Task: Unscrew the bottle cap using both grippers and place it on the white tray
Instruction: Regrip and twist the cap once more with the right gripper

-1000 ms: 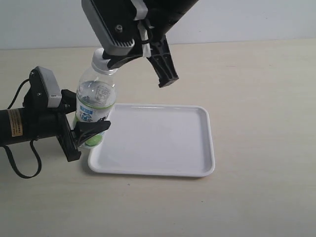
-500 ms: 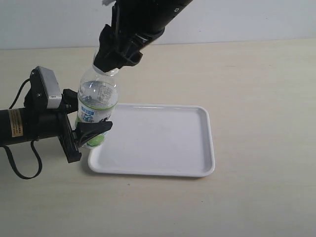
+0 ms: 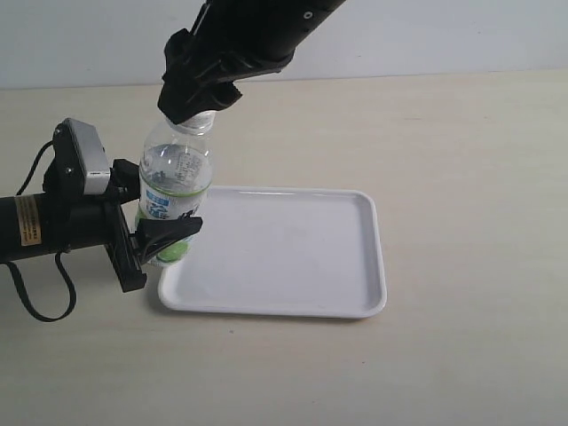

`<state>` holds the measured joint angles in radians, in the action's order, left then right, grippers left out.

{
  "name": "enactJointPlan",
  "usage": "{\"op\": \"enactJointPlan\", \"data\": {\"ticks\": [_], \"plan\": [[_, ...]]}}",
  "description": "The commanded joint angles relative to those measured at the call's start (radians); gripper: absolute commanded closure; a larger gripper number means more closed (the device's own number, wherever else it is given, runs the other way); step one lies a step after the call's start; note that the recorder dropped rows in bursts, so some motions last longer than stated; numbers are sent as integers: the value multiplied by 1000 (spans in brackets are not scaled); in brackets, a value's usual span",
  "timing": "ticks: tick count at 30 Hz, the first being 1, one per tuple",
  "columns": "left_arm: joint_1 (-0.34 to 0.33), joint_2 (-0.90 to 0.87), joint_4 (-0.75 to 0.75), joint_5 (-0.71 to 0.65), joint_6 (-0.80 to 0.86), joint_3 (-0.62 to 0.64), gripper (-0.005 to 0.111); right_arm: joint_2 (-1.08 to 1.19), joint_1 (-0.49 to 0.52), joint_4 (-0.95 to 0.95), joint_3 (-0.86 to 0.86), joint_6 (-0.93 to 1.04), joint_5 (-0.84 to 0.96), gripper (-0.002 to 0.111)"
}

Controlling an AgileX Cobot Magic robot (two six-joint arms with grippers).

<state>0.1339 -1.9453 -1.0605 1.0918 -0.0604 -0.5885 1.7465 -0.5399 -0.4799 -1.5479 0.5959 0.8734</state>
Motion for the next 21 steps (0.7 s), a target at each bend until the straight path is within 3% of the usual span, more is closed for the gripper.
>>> {"op": "enactJointPlan", "data": {"ticks": [1, 8, 13, 16, 20, 21], "plan": [[6, 7, 11, 46, 4, 4, 107, 14, 4, -13, -7, -4, -9, 41], [6, 7, 11, 46, 4, 4, 107, 38, 4, -14, -7, 5, -13, 45], [6, 7, 20, 47, 4, 4, 107, 38, 4, -14, -7, 5, -13, 56], [6, 7, 24, 47, 4, 4, 107, 38, 4, -14, -7, 5, -13, 73], [6, 7, 24, 47, 4, 4, 107, 38, 4, -14, -7, 37, -13, 108], [6, 7, 24, 47, 4, 4, 107, 38, 4, -14, -7, 70, -13, 108]]}}
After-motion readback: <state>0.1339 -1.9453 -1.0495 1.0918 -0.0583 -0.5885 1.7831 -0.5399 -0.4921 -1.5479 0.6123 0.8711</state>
